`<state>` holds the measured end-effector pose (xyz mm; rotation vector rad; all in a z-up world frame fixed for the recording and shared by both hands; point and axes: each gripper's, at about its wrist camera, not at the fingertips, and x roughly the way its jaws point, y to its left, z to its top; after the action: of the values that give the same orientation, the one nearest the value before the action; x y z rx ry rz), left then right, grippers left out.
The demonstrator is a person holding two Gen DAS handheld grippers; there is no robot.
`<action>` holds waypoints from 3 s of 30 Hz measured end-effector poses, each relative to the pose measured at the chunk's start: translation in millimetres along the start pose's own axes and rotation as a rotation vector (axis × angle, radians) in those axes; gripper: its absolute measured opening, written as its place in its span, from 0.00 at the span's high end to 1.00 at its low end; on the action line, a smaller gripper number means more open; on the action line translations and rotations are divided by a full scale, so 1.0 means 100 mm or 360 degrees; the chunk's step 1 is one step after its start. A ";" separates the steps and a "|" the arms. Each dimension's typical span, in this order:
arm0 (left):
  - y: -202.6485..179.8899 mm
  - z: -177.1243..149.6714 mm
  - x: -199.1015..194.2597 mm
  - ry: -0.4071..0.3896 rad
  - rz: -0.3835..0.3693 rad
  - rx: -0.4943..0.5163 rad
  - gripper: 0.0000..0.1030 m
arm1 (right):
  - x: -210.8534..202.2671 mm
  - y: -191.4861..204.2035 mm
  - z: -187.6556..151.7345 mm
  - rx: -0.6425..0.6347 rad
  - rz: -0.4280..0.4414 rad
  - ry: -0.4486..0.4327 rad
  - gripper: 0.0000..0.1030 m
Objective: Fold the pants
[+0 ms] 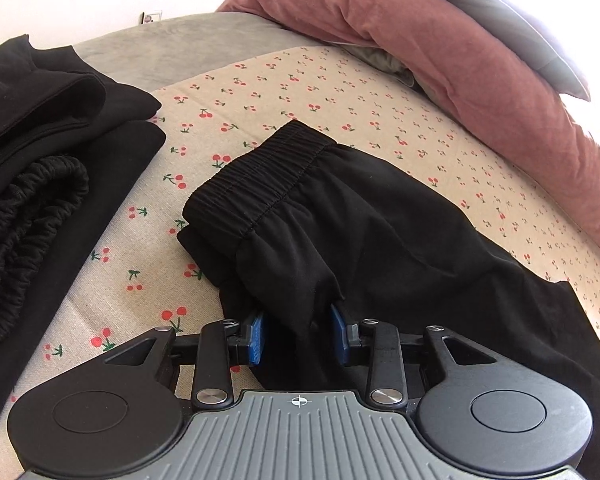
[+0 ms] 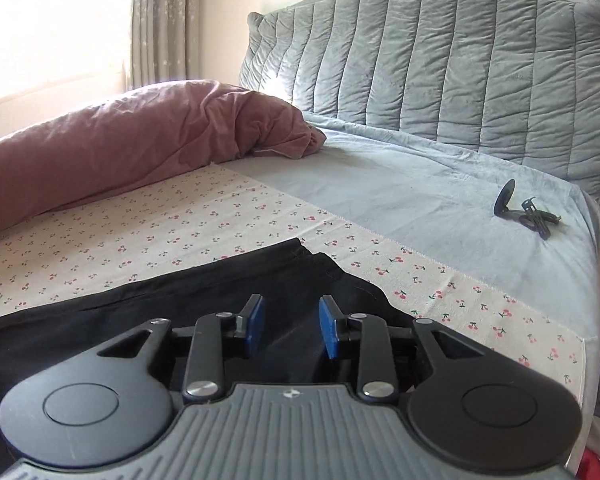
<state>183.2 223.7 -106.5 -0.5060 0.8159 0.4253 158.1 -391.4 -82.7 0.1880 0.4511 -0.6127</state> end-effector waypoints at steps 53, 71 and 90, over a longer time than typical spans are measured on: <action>-1.59 0.27 -0.51 -0.0270 -0.0368 0.0782 0.48 | 0.28 -0.26 0.04 0.0714 0.0364 0.0239 0.53; -3.45 -0.37 1.14 -0.0034 -0.0347 0.1627 1.00 | 0.36 -0.20 0.05 0.0628 0.0529 0.0360 0.46; -3.26 -0.01 1.28 0.0003 -0.0475 0.1231 1.00 | 1.77 -0.75 0.48 -0.0277 0.0618 0.0362 0.66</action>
<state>437.0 -16.9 -121.2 0.0974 0.8215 -0.1777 259.6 -556.7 -124.5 0.1737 0.6649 -0.1696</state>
